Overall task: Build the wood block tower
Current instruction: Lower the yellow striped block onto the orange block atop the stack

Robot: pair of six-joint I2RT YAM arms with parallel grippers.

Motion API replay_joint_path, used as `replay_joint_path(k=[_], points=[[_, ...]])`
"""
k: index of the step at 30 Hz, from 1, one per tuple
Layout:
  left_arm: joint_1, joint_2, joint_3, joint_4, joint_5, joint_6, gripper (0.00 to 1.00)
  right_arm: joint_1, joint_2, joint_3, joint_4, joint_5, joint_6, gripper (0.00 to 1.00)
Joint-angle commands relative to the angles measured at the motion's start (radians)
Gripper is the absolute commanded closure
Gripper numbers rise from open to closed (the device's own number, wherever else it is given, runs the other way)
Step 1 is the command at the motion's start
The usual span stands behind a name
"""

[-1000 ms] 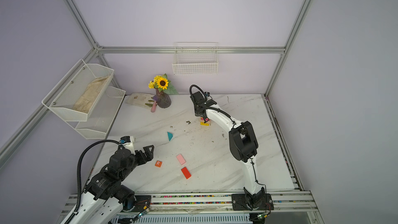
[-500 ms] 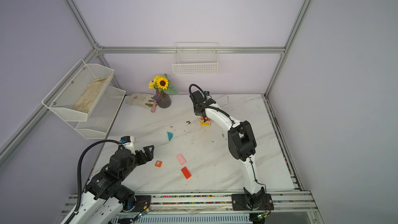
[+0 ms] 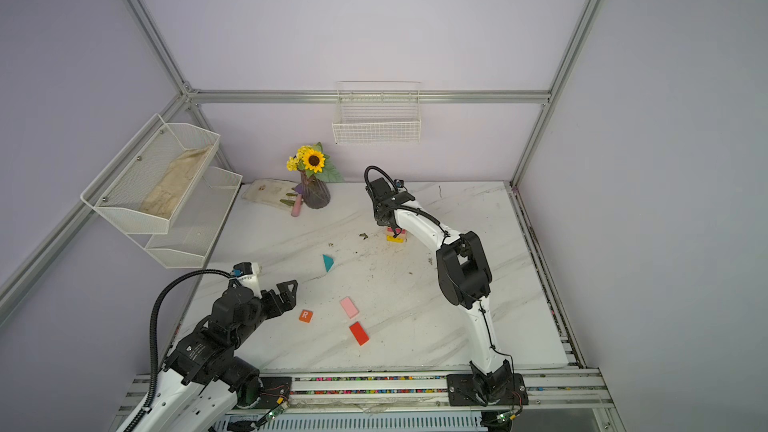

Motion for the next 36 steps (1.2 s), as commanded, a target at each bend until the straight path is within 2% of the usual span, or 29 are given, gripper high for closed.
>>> replay_joint_path(k=[1, 6, 15, 30, 36], points=[[-0.004, 0.005, -0.028, 0.040, -0.010, 0.019, 0.00, -0.009, 0.014, 0.018, -0.031, 0.017, 0.006, 0.63], [-0.004, 0.006, -0.027, 0.041, -0.010, 0.018, 0.00, -0.008, 0.013, 0.018, -0.031, 0.012, 0.009, 0.61], [-0.004, 0.009, -0.027, 0.041, -0.008, 0.018, 0.00, -0.009, 0.014, 0.019, -0.031, 0.005, 0.014, 0.47], [-0.003, 0.009, -0.028, 0.042, -0.006, 0.017, 0.00, -0.009, 0.021, 0.036, -0.038, -0.014, 0.023, 0.30], [-0.004, 0.009, -0.027, 0.042, -0.006, 0.018, 0.00, -0.008, 0.017, 0.033, -0.037, -0.019, 0.025, 0.28]])
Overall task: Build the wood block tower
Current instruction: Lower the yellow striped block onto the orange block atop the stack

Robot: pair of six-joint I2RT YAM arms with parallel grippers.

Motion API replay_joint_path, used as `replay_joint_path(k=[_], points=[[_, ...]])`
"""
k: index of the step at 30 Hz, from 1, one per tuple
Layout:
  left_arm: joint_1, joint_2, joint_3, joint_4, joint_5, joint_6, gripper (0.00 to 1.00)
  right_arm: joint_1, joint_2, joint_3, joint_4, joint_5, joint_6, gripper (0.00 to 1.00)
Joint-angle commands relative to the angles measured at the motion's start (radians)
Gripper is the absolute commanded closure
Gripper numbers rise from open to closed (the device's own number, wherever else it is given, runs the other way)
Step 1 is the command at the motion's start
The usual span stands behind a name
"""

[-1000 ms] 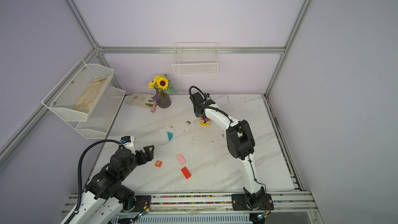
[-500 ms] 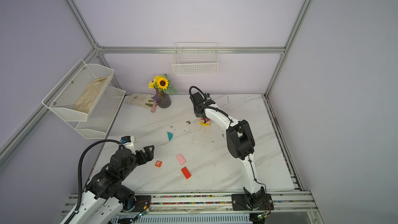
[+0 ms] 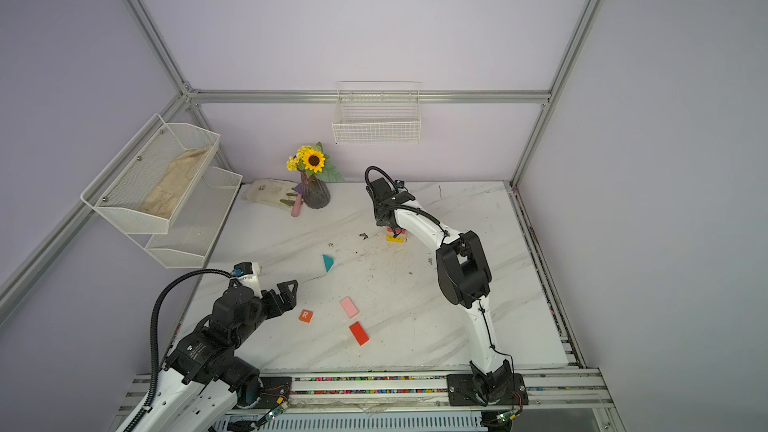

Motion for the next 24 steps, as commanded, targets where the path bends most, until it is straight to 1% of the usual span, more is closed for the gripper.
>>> replay_joint_path(k=[1, 7, 15, 24], points=[[-0.003, 0.004, -0.029, 0.040, -0.005, 0.018, 0.00, -0.004, 0.009, 0.026, -0.029, 0.000, 0.012, 0.28], [-0.003, 0.003, -0.028, 0.040, -0.006, 0.017, 0.00, -0.004, -0.001, 0.010, -0.016, -0.007, 0.017, 0.29], [-0.003, 0.002, -0.028, 0.041, -0.002, 0.016, 0.00, -0.005, 0.003, 0.010, -0.015, -0.003, 0.041, 0.34], [-0.004, -0.001, -0.030, 0.040, 0.000, 0.015, 0.00, -0.009, 0.003, 0.011, -0.023, 0.005, 0.054, 0.34]])
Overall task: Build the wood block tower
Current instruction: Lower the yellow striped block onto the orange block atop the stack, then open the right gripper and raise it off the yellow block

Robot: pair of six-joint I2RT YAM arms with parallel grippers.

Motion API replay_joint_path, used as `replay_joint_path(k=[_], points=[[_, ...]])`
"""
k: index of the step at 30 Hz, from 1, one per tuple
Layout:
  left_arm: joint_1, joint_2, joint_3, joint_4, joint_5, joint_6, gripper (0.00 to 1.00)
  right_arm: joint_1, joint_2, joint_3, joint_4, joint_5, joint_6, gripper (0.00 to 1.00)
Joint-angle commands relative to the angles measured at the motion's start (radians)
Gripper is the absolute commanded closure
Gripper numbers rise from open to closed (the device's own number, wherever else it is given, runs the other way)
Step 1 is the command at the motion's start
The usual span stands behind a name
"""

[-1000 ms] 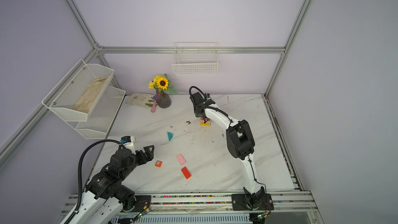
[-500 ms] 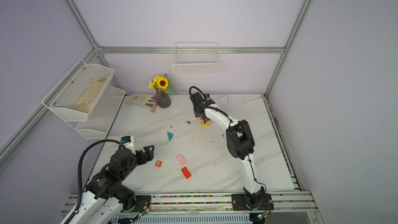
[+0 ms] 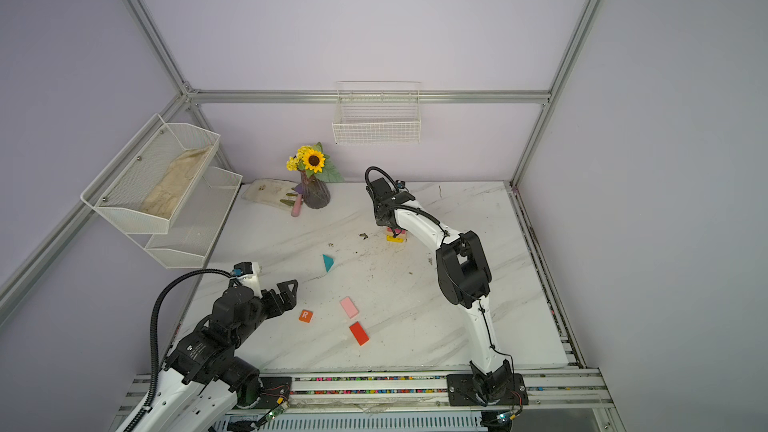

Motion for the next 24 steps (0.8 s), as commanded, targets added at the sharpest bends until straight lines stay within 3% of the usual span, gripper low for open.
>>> replay_joint_path(k=[1, 14, 24], points=[[-0.003, -0.001, -0.029, 0.036, -0.001, 0.016, 0.00, -0.010, 0.003, 0.010, -0.023, 0.014, 0.021, 0.34], [-0.004, 0.001, -0.030, 0.037, -0.001, 0.015, 0.00, -0.014, -0.001, 0.008, -0.026, 0.006, 0.022, 0.34], [-0.003, 0.002, -0.030, 0.038, -0.001, 0.016, 0.00, -0.013, -0.028, 0.000, -0.025, -0.004, 0.014, 0.22]])
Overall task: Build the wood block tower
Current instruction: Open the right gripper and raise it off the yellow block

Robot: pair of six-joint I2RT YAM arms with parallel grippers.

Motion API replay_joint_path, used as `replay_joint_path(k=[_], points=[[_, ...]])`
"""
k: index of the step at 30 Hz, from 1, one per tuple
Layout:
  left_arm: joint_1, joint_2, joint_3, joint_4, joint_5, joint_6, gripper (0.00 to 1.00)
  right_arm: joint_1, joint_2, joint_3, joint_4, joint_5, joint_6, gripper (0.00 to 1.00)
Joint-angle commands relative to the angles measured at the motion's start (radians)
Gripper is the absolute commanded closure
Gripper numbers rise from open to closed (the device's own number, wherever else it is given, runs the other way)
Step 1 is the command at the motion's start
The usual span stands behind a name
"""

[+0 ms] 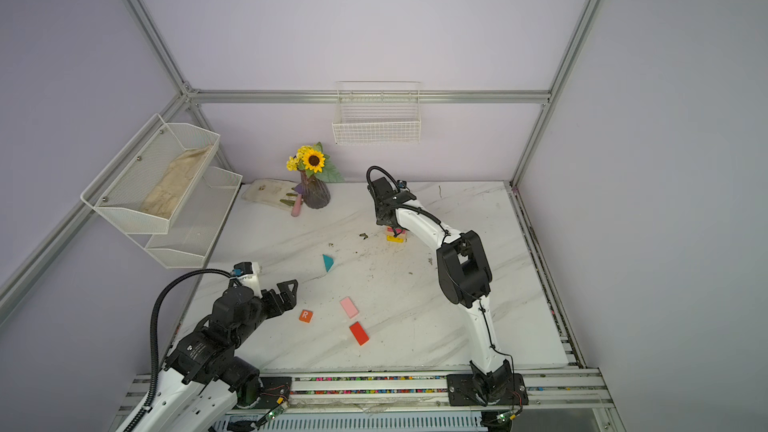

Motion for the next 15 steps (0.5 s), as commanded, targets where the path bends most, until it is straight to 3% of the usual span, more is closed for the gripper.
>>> replay_joint_path(k=[1, 10, 15], points=[[-0.003, 0.002, -0.029, 0.038, -0.001, 0.017, 0.00, -0.005, -0.037, -0.006, -0.023, 0.010, 0.010, 0.20], [-0.003, 0.004, -0.029, 0.041, -0.004, 0.018, 0.00, 0.023, -0.330, -0.227, 0.062, 0.057, -0.032, 0.10], [-0.003, 0.005, -0.029, 0.041, -0.005, 0.017, 0.00, 0.160, -0.608, -0.507, 0.222, 0.117, -0.098, 0.08]])
